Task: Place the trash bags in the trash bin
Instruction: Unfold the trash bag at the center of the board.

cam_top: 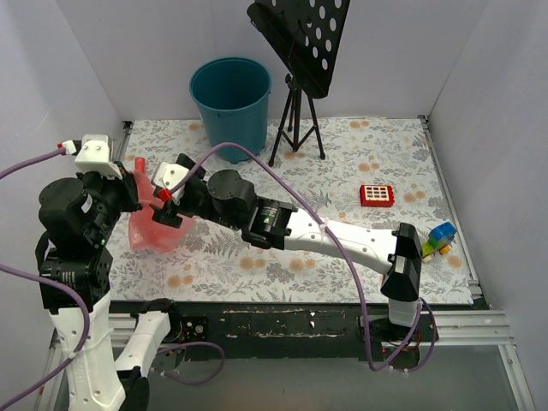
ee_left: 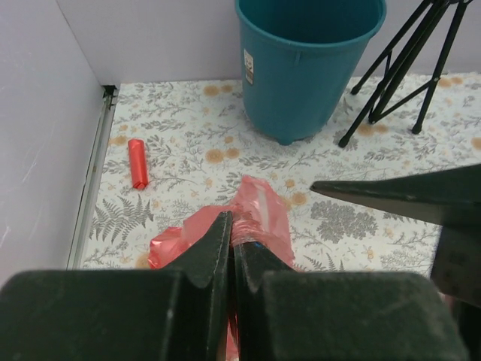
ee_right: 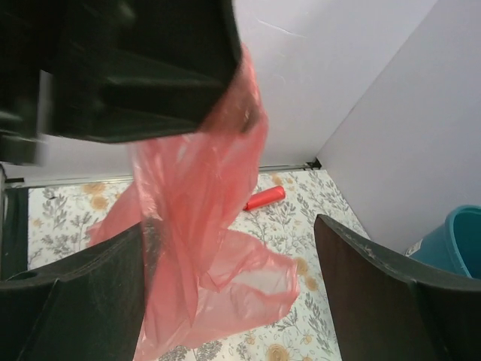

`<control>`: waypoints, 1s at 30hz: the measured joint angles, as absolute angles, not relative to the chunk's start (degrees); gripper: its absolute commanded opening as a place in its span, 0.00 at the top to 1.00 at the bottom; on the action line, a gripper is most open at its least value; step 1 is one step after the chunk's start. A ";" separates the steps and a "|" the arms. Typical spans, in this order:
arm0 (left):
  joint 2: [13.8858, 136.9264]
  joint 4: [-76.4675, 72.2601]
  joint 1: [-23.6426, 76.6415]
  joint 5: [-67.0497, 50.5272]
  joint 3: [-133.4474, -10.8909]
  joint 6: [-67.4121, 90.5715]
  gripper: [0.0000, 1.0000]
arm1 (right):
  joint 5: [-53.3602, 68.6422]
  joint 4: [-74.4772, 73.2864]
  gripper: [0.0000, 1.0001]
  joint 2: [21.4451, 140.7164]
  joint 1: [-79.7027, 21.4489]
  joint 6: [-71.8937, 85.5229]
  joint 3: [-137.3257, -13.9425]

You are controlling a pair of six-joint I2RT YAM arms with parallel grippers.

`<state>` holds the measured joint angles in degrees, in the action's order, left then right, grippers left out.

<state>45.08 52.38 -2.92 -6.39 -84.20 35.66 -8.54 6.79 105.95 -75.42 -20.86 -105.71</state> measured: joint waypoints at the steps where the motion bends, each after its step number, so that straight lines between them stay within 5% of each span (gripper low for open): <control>1: 44.84 52.40 -2.92 -6.39 -84.73 35.92 1.00 | -9.39 7.16 0.12 106.45 -75.24 -20.64 -106.00; 16: 45.69 51.27 -2.92 -0.16 -91.77 38.11 1.00 | -17.65 12.23 0.32 111.28 -69.84 -22.44 -97.12; 19: 45.63 50.50 -2.92 4.14 -91.33 37.45 1.00 | -17.98 13.32 0.49 110.48 -67.81 -24.45 -92.90; 23: 45.01 49.28 -2.92 9.21 -88.49 37.39 1.00 | -16.38 14.87 0.98 105.01 -65.95 -30.35 -84.38; 30: 44.58 48.77 -2.92 13.37 -80.12 39.03 1.00 | -7.07 21.34 0.99 90.28 -68.40 -42.50 -73.71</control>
